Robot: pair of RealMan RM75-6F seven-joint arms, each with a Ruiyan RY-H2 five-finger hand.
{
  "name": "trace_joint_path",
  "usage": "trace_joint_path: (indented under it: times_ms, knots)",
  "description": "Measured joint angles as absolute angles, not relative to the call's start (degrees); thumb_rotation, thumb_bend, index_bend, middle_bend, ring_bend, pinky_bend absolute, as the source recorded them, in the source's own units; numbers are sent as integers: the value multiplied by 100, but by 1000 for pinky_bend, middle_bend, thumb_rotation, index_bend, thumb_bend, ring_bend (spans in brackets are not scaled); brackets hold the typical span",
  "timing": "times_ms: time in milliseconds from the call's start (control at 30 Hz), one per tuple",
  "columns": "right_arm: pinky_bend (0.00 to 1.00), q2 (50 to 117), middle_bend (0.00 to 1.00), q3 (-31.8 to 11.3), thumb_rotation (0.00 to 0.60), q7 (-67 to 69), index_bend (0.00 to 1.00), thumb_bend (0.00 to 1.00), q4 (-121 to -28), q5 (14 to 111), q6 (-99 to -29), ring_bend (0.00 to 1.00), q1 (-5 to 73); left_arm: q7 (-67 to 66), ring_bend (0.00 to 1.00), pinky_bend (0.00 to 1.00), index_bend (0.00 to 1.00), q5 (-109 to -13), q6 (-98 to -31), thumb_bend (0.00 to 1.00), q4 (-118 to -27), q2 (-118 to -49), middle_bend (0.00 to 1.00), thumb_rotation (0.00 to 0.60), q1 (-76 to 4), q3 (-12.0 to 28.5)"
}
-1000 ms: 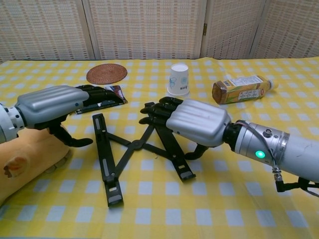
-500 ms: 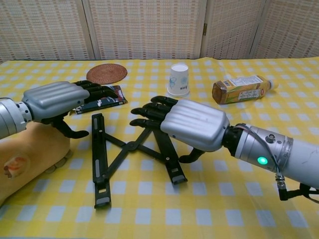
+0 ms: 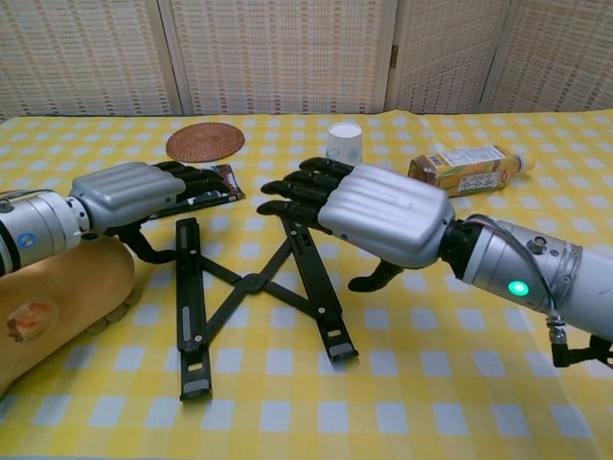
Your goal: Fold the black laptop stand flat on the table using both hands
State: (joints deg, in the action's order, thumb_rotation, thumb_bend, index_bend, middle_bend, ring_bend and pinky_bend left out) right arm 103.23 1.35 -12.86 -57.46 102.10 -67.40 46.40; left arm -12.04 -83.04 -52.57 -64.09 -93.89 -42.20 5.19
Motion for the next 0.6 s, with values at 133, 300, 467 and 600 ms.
trace_joint_path:
  times_ms: [133,300,467,600]
  knots:
    - [229,10339,435,134,600,-1202,293,196,-5674,10230,-6768,384,4654,-1493,0,0,0,-8062,-5126,338,-6459,-9343,0,600,-4218,540]
    - [369,10408,553,131,600,-1161,425,196,-5471,10277,-6830,508,4679,-1764,0,0,0,-7769,-4985,325,-6506,-9299,0,600,-4217,579]
    - [372,10503,570,138,600,-1195,440,196,-5224,10331,-6842,519,4730,-1974,0,0,0,-7482,-4831,283,-6589,-9227,0,600,-4222,610]
    - [372,10605,595,148,600,-1231,460,149,-5031,10389,-6885,537,4768,-1800,0,0,0,-7448,-4802,248,-6615,-9235,0,600,-4218,614]
